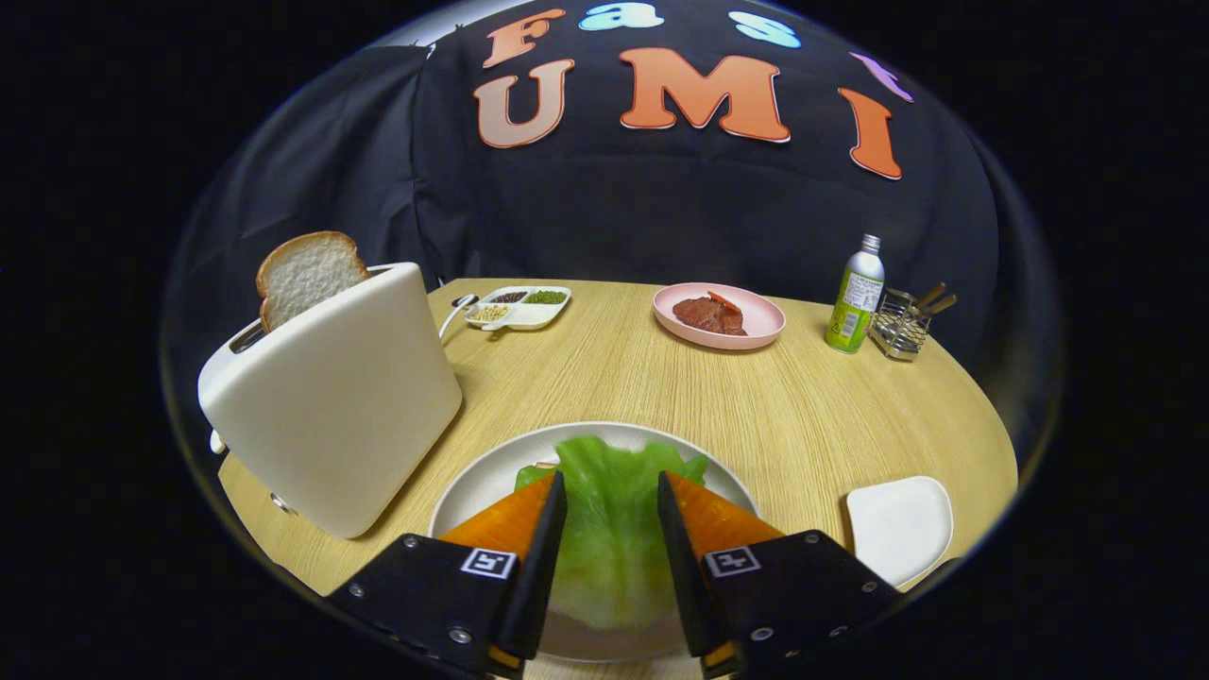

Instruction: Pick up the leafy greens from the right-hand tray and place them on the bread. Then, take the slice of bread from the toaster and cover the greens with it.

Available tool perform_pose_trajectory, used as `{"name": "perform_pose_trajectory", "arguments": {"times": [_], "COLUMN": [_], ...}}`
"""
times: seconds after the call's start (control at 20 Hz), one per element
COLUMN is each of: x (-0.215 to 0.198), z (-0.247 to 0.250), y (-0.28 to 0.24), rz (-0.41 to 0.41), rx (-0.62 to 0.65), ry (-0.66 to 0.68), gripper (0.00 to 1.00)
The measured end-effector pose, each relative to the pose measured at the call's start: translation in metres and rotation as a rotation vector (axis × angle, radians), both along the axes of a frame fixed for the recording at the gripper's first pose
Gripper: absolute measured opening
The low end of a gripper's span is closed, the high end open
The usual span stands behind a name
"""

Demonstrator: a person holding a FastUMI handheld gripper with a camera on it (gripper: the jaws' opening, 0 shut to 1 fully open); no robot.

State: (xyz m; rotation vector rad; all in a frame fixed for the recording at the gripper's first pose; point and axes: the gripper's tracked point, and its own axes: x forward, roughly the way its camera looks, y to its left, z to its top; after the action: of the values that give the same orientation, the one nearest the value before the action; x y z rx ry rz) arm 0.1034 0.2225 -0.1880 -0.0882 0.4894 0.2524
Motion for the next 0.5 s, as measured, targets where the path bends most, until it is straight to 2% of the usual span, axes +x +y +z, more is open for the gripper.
{"name": "perform_pose_trajectory", "arguments": {"times": [0.1,0.35,0.5], "x": [0.001,-0.004,-0.007], "z": [0.002,0.024,0.043], "y": [-0.001,0.004,0.003], "rz": [-0.015,-0.038,-0.059], "rx": [0.013,0.077,0.066], "ry": [0.001,-0.018,-0.045], "gripper": [0.69,0.85,0.96]}}
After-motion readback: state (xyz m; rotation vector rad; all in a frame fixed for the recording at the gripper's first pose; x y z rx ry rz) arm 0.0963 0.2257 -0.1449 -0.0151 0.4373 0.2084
